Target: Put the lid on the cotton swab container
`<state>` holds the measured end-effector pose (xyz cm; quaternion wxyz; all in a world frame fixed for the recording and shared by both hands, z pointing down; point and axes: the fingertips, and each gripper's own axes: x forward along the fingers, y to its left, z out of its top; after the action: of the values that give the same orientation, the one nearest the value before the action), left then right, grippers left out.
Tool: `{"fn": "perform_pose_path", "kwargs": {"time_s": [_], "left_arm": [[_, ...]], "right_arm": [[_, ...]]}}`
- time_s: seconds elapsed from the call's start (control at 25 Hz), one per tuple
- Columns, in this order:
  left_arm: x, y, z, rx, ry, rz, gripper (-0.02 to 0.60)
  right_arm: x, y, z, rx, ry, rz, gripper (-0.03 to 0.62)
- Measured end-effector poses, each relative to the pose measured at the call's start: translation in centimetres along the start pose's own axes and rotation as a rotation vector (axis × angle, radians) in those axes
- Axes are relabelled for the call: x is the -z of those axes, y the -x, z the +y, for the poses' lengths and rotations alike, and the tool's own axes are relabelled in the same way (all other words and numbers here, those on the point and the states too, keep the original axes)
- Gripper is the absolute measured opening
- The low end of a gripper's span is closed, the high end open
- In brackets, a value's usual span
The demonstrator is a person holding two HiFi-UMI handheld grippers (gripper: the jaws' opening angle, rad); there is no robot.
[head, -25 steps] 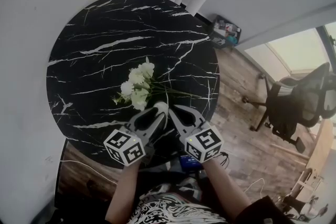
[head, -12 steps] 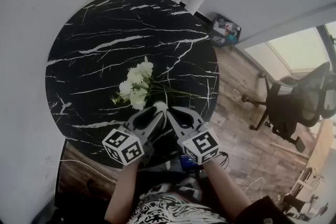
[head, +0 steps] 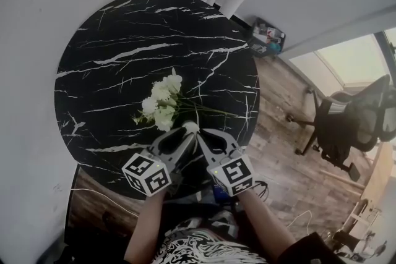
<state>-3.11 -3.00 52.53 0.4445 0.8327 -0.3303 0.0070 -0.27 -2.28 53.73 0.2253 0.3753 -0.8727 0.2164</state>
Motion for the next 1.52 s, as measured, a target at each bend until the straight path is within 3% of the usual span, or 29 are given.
{"fn": "perform_pose_path", "kwargs": {"time_s": [0.48,0.72,1.0,1.2,1.36,1.52], "left_arm": [[-0.1,-0.1,0.4,-0.006,-0.008,-0.002,0.126],[-0.3,0.0,0.1,-0.035,-0.059,0.004,0.110],[-1.1,0.3,-1.2,-0.098,-0.210,-0.003,0.051],[-1.4,0.9,-1.8,-0.201,-0.358,0.021,0.025],[-1.8,1.3,-2.3,-0.272,-0.420,0.018,0.014],[-2.5,1.7,-4.0,-0.294,-0.485,-0.006,0.014]], "right_arm": [[0.0,-0.2,0.0,0.010,0.006,0.017,0.021],[-0.5,0.1,-0.4,-0.008,-0.023,0.033,0.021],[-1.4,1.5,-0.7,0.005,-0.006,0.005,0.020],[-2.3,2.9,-1.1,0.021,0.024,-0.015,0.020],[-3.1,4.1,-1.7,0.032,0.030,-0.045,0.020],[-4.3,5.7,-2.3,0.051,0.037,-0.090,0.020]]}}
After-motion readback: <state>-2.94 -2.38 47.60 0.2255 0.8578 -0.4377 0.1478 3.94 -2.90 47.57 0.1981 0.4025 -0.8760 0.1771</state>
